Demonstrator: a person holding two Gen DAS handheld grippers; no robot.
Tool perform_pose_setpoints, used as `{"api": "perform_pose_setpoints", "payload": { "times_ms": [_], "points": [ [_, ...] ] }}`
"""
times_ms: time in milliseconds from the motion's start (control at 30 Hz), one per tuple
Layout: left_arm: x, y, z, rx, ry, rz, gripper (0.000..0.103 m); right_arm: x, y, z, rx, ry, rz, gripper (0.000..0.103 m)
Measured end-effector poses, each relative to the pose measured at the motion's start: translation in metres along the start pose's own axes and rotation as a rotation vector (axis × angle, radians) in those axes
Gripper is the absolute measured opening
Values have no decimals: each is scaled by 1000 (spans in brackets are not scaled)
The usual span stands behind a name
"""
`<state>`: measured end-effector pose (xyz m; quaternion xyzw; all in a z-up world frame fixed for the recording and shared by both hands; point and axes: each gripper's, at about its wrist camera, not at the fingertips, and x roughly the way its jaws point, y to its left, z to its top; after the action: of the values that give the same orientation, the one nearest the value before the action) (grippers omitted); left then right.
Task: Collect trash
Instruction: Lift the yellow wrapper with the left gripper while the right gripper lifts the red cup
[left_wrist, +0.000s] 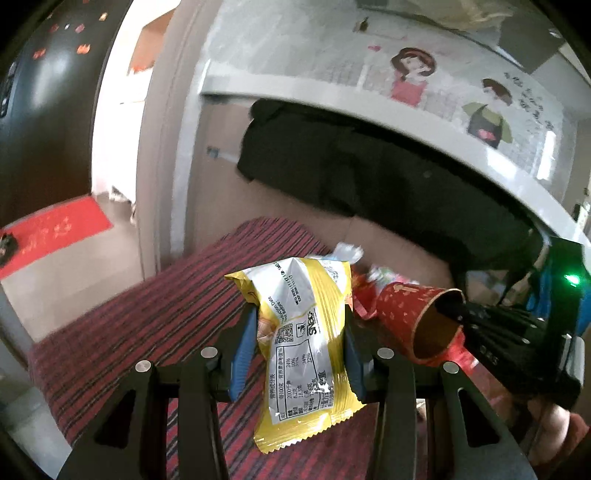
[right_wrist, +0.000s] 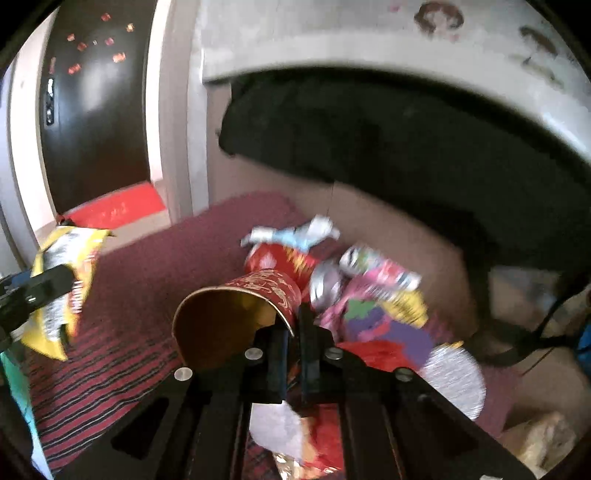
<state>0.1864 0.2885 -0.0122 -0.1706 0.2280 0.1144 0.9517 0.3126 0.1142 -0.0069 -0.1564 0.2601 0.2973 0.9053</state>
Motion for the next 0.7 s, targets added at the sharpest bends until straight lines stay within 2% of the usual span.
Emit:
{"api": "perform_pose_setpoints", "payload": {
  "times_ms": [167, 367, 533, 700],
  "points": [
    [-21, -64, 21, 77, -69, -47, 44, -58, -41, 8, 37, -100, -46, 3],
    [-41, -156, 23, 189, -156, -114, 44, -130, -115, -14, 110, -171, -146, 3],
    [-46, -224, 8, 259, -169, -191, 44, -174, -174, -48, 177, -188, -233, 3],
    [-42, -293, -11, 286, -152, -312, 44, -215, -228, -80, 247, -201, -331, 3]
  ]
}}
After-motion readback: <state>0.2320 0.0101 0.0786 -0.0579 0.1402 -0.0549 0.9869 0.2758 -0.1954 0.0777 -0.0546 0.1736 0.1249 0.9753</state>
